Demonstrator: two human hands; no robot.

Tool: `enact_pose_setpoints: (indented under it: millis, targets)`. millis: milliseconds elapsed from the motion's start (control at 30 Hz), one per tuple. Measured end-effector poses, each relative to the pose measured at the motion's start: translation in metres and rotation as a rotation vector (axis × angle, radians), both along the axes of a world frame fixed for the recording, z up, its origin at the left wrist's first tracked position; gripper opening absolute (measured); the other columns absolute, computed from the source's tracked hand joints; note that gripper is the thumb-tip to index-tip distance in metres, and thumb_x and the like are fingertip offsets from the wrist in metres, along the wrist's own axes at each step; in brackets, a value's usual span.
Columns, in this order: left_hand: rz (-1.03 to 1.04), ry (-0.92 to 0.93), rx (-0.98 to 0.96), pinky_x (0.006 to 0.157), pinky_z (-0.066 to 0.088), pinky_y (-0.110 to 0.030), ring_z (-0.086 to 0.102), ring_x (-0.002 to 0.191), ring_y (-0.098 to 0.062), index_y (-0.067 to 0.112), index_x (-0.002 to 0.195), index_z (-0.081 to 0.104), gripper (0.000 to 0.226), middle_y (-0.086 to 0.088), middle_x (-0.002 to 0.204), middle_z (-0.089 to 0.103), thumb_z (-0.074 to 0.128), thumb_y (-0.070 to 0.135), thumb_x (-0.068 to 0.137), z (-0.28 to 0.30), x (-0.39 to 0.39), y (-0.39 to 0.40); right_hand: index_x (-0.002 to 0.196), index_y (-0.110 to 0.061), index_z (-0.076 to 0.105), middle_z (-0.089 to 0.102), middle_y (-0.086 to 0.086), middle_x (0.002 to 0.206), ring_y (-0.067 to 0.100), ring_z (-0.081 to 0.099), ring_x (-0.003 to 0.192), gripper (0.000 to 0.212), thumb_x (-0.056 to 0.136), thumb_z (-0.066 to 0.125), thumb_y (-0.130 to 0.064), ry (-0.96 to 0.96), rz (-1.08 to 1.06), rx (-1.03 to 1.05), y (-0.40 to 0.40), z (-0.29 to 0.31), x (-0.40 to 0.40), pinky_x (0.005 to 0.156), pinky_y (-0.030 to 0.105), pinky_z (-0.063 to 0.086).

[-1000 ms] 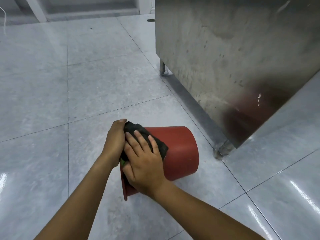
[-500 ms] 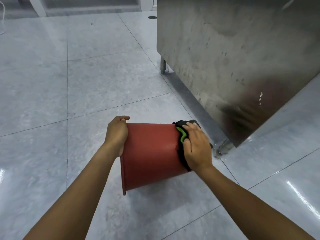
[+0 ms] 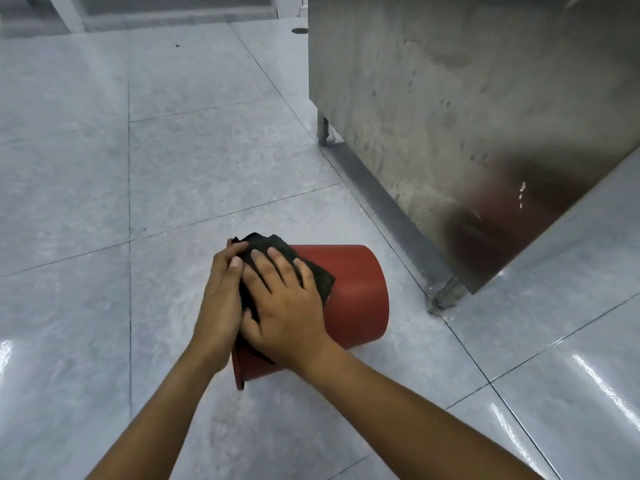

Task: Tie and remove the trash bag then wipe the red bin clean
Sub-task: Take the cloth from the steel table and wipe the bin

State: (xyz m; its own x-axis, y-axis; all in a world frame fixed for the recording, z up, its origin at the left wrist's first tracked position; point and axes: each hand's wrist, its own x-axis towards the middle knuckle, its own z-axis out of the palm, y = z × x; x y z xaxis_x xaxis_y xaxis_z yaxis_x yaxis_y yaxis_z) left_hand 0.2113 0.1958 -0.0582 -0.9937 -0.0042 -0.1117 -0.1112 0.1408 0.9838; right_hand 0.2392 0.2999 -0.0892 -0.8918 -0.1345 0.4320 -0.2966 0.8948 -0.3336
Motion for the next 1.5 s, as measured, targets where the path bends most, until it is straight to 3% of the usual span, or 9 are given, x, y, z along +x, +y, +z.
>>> enact_pose_setpoints:
  millis: [133, 333, 500, 633, 767, 867, 1033, 1233, 1500]
  targets:
    - [0.063, 0.039, 0.033, 0.066, 0.043, 0.0, 0.058, 0.087, 0.018, 0.03, 0.103, 0.064, 0.03, 0.028, 0.1, 0.065, 0.035, 0.021, 0.104, -0.003, -0.006, 0.003, 0.126, -0.017, 0.063, 0.06, 0.006, 0.135, 0.026, 0.049, 0.131, 0.052, 0.08, 0.048, -0.037, -0.041, -0.008, 0.048, 0.032, -0.001, -0.007, 0.107, 0.049, 0.035]
    - [0.155, -0.222, -0.065, 0.063, 0.04, -0.025, 0.052, 0.087, -0.009, 0.026, 0.107, 0.062, 0.033, 0.006, 0.106, 0.056, 0.03, 0.021, 0.103, -0.003, -0.052, 0.011, 0.126, -0.009, 0.062, 0.057, 0.01, 0.135, 0.03, 0.048, 0.131, 0.058, 0.084, 0.031, -0.035, -0.189, -0.223, -0.038, 0.115, -0.007, -0.004, 0.11, 0.048, 0.033]
    - [0.148, -0.399, -0.106, 0.074, 0.043, -0.034, 0.052, 0.098, -0.023, 0.021, 0.115, 0.062, 0.036, -0.005, 0.115, 0.053, 0.029, 0.016, 0.1, 0.002, -0.064, 0.012, 0.132, -0.009, 0.059, 0.052, 0.012, 0.143, 0.029, 0.041, 0.139, 0.058, 0.083, 0.042, -0.034, -0.019, 0.072, 0.093, 0.086, -0.013, 0.015, 0.114, 0.052, 0.029]
    - [0.091, -0.556, 0.053, 0.059, 0.05, -0.03, 0.064, 0.065, -0.022, 0.012, 0.096, 0.064, 0.022, -0.009, 0.076, 0.071, 0.048, 0.027, 0.096, 0.019, -0.061, 0.008, 0.138, -0.011, 0.052, 0.042, 0.01, 0.152, 0.024, 0.029, 0.145, 0.06, 0.083, 0.05, -0.037, 0.06, 0.256, 0.103, 0.01, -0.016, 0.027, 0.117, 0.05, 0.022]
    - [-0.046, -0.328, 0.07, 0.071, 0.053, -0.025, 0.072, 0.082, -0.01, 0.029, 0.105, 0.068, 0.03, 0.006, 0.093, 0.075, 0.045, 0.047, 0.097, 0.008, -0.037, -0.008, 0.13, -0.015, 0.059, 0.052, 0.006, 0.144, 0.021, 0.041, 0.138, 0.053, 0.083, 0.051, -0.037, 0.048, 0.113, 0.06, -0.007, -0.003, 0.01, 0.112, 0.047, 0.03]
    - [0.008, -0.129, 0.062, 0.07, 0.05, -0.016, 0.067, 0.091, 0.001, 0.036, 0.109, 0.064, 0.028, 0.014, 0.101, 0.07, 0.037, 0.034, 0.103, -0.002, -0.02, -0.001, 0.123, -0.016, 0.063, 0.06, 0.003, 0.134, 0.022, 0.05, 0.129, 0.049, 0.081, 0.052, -0.039, -0.018, 0.055, 0.051, 0.012, 0.006, -0.008, 0.105, 0.046, 0.035]
    - [0.076, -0.163, 0.017, 0.062, 0.046, -0.022, 0.056, 0.085, -0.002, 0.038, 0.106, 0.063, 0.028, 0.014, 0.107, 0.059, 0.035, 0.032, 0.103, 0.003, -0.033, 0.004, 0.106, -0.017, 0.063, 0.065, -0.002, 0.113, 0.019, 0.055, 0.113, 0.033, 0.084, 0.048, -0.035, -0.191, -0.238, -0.043, 0.076, 0.003, -0.021, 0.099, 0.04, 0.036]
    - [0.078, -0.224, -0.015, 0.063, 0.04, -0.024, 0.054, 0.091, -0.005, 0.034, 0.113, 0.062, 0.03, 0.01, 0.113, 0.056, 0.034, 0.029, 0.102, 0.002, -0.051, 0.005, 0.112, -0.01, 0.061, 0.062, 0.004, 0.121, 0.024, 0.051, 0.122, 0.038, 0.088, 0.038, -0.027, -0.177, -0.489, -0.253, 0.095, -0.01, -0.002, 0.108, 0.042, 0.034]
    - [0.139, -0.435, -0.008, 0.077, 0.052, -0.034, 0.06, 0.089, -0.025, 0.017, 0.122, 0.06, 0.033, -0.011, 0.116, 0.063, 0.036, 0.019, 0.101, 0.01, -0.064, -0.001, 0.135, -0.011, 0.051, 0.043, 0.006, 0.151, 0.019, 0.027, 0.146, 0.057, 0.082, 0.048, -0.031, 0.006, 0.115, -0.063, -0.022, -0.014, 0.038, 0.119, 0.049, 0.016]
